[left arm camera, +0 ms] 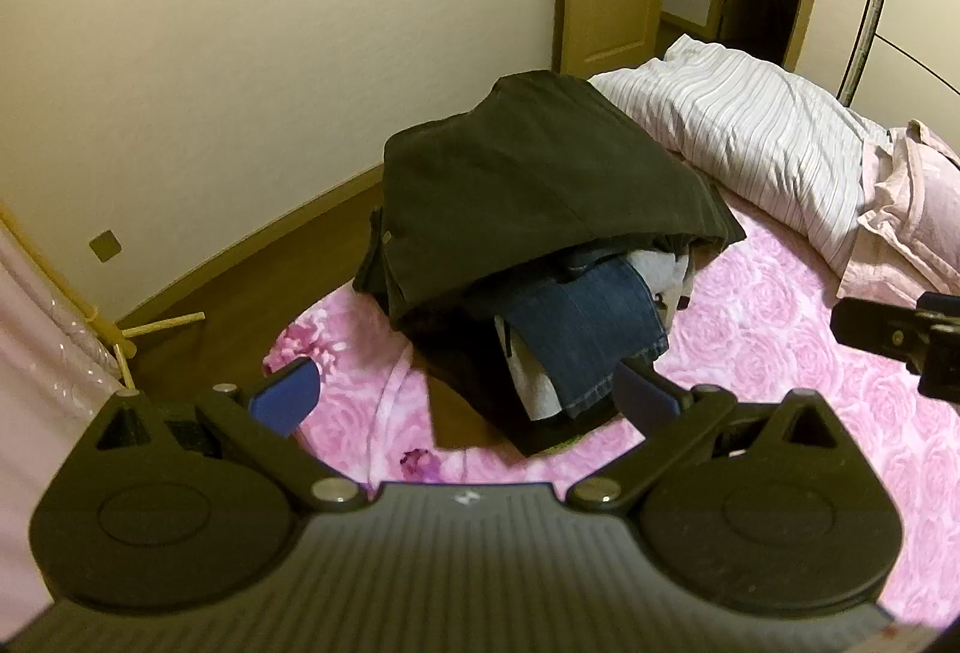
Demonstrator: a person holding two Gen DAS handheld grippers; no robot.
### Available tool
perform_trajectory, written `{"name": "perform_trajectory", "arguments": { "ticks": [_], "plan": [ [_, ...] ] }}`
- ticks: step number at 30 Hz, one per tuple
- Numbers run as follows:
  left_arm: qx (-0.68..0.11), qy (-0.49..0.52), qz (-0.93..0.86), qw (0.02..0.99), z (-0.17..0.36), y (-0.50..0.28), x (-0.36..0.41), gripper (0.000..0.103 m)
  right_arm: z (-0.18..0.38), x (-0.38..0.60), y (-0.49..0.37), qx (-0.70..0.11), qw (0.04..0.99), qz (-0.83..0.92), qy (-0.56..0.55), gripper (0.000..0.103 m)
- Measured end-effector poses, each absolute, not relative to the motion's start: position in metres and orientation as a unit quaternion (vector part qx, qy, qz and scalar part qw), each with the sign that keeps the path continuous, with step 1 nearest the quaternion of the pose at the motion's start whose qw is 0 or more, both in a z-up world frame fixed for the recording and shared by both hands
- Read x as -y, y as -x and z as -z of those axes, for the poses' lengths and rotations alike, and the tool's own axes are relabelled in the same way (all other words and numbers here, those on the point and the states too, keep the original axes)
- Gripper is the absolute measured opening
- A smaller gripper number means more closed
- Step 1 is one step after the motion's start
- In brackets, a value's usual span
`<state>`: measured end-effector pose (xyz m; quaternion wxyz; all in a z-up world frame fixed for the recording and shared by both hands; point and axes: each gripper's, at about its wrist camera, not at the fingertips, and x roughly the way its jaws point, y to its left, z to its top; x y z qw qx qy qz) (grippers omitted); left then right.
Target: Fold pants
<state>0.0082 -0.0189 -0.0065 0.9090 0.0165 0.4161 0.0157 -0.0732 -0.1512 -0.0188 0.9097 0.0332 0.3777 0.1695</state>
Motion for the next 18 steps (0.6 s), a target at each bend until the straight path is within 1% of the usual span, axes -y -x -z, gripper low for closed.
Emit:
{"name": "perform_trajectory", "arguments": {
  "ticks": [7, 13, 18],
  "plan": [
    [-0.421, -0.008, -0.02, 0.907, 0.009, -0.007, 0.023, 0.102, 0.022, 0.156, 0.073, -0.382, 0.907, -0.173, -0.035, 0.094],
    [-0.429, 0.03, -0.024, 0.902, 0.015, -0.007, 0.019, 0.102, 0.027, 0.159, 0.068, -0.385, 0.904, -0.186, -0.029, 0.094],
    [-0.43, 0.019, -0.035, 0.902, 0.023, -0.006, 0.008, 0.102, 0.033, 0.158, 0.062, -0.37, 0.905, -0.207, -0.009, 0.094]
  ]
}}
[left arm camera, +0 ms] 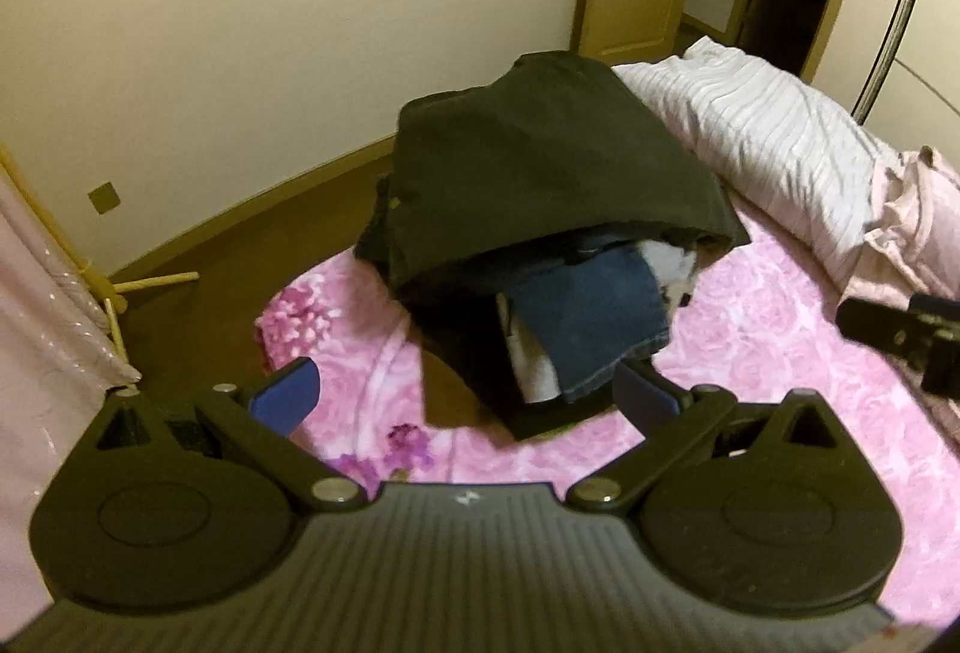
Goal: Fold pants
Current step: 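Reach both grippers toward the dark green trousers on the clothes pile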
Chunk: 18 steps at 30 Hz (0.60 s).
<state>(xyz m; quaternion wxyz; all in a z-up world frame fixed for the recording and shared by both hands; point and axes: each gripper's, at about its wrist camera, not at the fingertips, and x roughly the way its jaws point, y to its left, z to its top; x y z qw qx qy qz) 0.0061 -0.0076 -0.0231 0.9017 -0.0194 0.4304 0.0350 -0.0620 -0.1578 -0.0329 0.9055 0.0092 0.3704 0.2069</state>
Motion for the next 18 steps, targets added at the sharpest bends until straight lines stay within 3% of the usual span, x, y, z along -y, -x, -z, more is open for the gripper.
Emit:
{"name": "perform_trajectory", "arguments": {
  "ticks": [8, 18],
  "plan": [
    [-0.423, -0.051, -0.007, 0.905, 0.056, -0.044, -0.038, 0.102, 0.052, 0.116, 0.043, -0.33, 0.906, -0.251, 0.09, 0.094],
    [-0.39, -0.165, 0.107, 0.899, 0.123, -0.167, -0.112, 0.102, 0.12, -0.006, -0.008, -0.285, 0.86, -0.296, 0.303, 0.094]
  ]
}}
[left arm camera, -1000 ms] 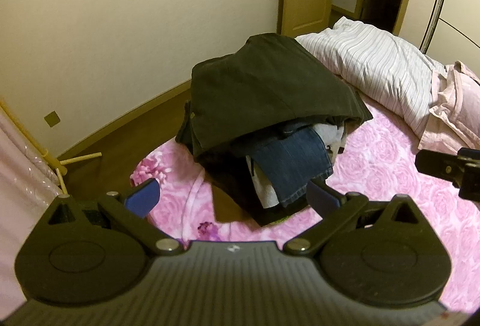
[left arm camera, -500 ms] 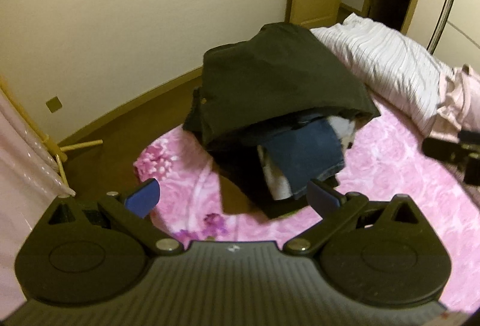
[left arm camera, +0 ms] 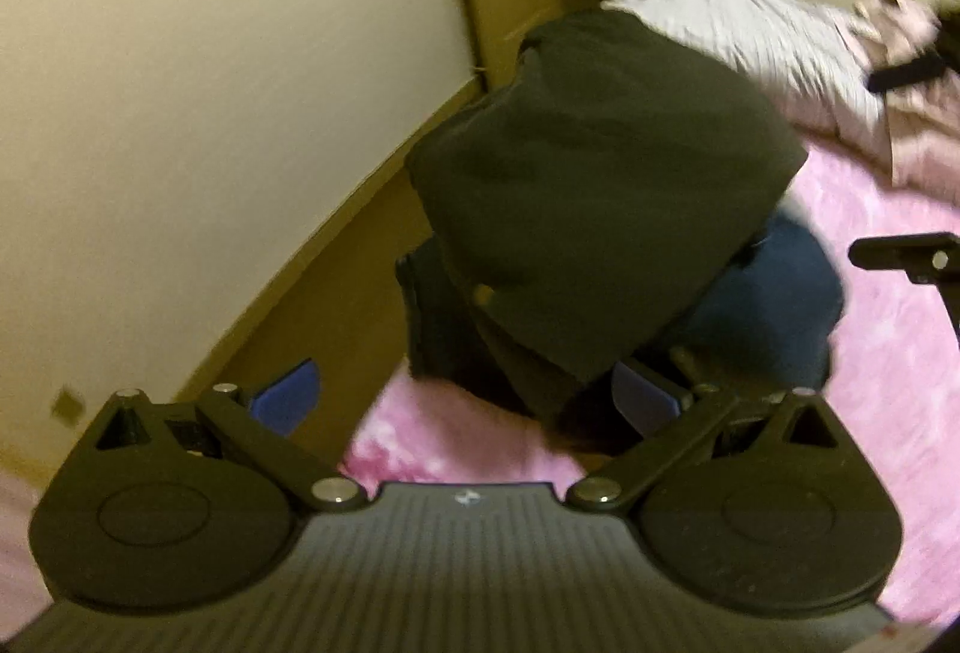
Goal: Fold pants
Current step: 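Reach both grippers toward the dark green trousers on the clothes pile, then grasp the trousers waistband with the right gripper while the left gripper grasps it too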
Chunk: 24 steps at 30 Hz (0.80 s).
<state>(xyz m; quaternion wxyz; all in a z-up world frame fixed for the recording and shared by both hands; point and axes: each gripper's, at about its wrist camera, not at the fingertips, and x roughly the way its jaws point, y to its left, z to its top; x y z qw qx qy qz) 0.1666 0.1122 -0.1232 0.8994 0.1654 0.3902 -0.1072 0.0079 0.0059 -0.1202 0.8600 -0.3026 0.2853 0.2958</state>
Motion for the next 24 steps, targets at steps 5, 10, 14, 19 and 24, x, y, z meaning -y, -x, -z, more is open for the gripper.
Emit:
{"name": "perform_trajectory", "arguments": {
  "ticks": [5, 10, 14, 19, 24],
  "plan": [
    [-0.387, -0.195, 0.165, 0.886, 0.165, -0.203, -0.138, 0.102, 0.174, -0.063, -0.037, -0.268, 0.812, -0.342, 0.389, 0.094],
    [-0.407, -0.185, 0.186, 0.875, 0.196, -0.219, -0.158, 0.102, 0.232, -0.11, -0.054, -0.241, 0.741, -0.381, 0.498, 0.079],
    [-0.417, -0.166, 0.191, 0.873, 0.206, -0.225, -0.17, 0.102, 0.255, -0.121, -0.063, -0.226, 0.71, -0.39, 0.54, 0.062],
    [-0.397, -0.162, 0.209, 0.879, 0.2, -0.225, -0.176, 0.102, 0.226, -0.111, -0.071, -0.246, 0.741, -0.405, 0.476, 0.037],
    [-0.364, -0.177, 0.236, 0.883, 0.184, -0.226, -0.172, 0.102, 0.171, -0.094, -0.077, -0.246, 0.793, -0.396, 0.393, 0.024]
  ]
}}
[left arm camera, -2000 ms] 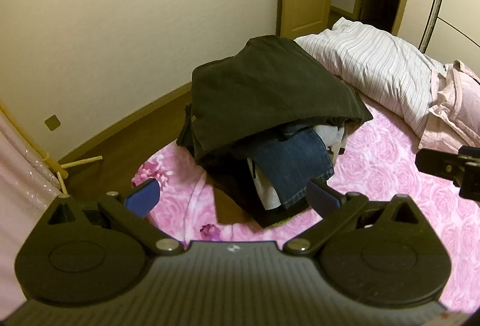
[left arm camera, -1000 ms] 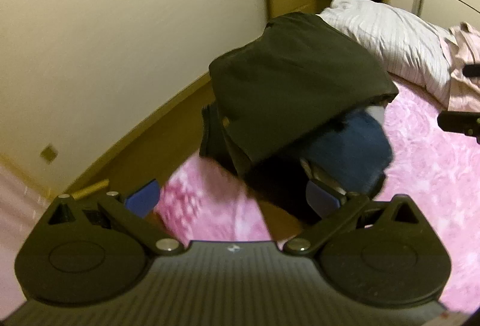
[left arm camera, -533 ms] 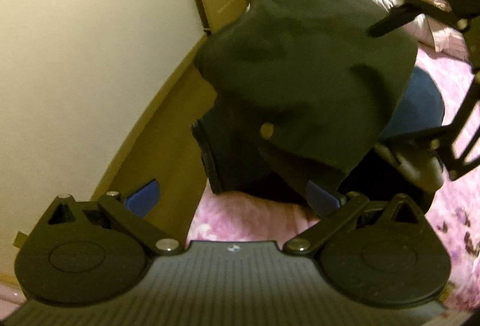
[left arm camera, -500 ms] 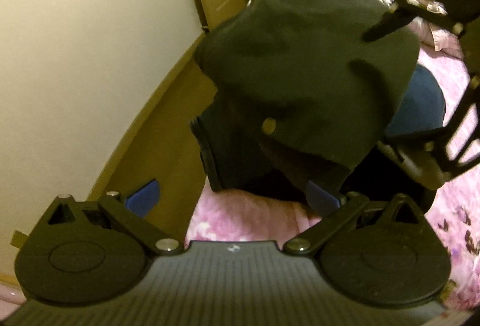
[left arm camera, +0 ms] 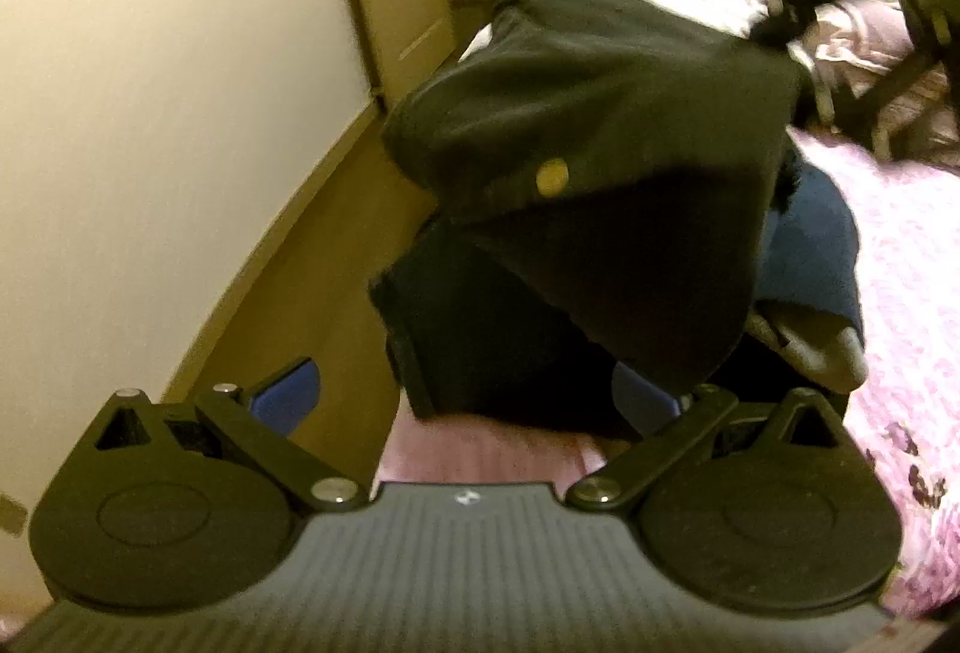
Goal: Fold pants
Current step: 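Grasp the trousers waistband with the right gripper while the left gripper grasps it too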
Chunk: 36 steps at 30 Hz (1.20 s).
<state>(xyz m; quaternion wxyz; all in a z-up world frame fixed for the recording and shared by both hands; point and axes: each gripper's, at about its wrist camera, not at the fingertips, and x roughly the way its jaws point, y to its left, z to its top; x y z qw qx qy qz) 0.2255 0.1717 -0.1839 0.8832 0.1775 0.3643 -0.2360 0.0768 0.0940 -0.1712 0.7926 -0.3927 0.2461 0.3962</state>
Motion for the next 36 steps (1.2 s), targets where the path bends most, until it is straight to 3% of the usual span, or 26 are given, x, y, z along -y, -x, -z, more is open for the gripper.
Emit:
{"name": "perform_trajectory", "arguments": {
  "ticks": [11, 26, 36],
  "plan": [
    [-0.283, -0.193, 0.308, 0.887, 0.142, -0.223, -0.144, 0.102, 0.067, -0.04, -0.097, -0.221, 0.886, -0.301, 0.275, 0.005],
    [-0.253, -0.21, 0.375, 0.867, 0.148, -0.198, -0.1, 0.101, 0.0, 0.015, -0.078, -0.174, 0.94, -0.214, 0.198, 0.004],
    [-0.195, -0.236, 0.444, 0.842, 0.118, -0.181, -0.026, 0.101, -0.076, 0.117, 0.008, -0.142, 0.983, -0.09, 0.077, 0.004]
  ]
}}
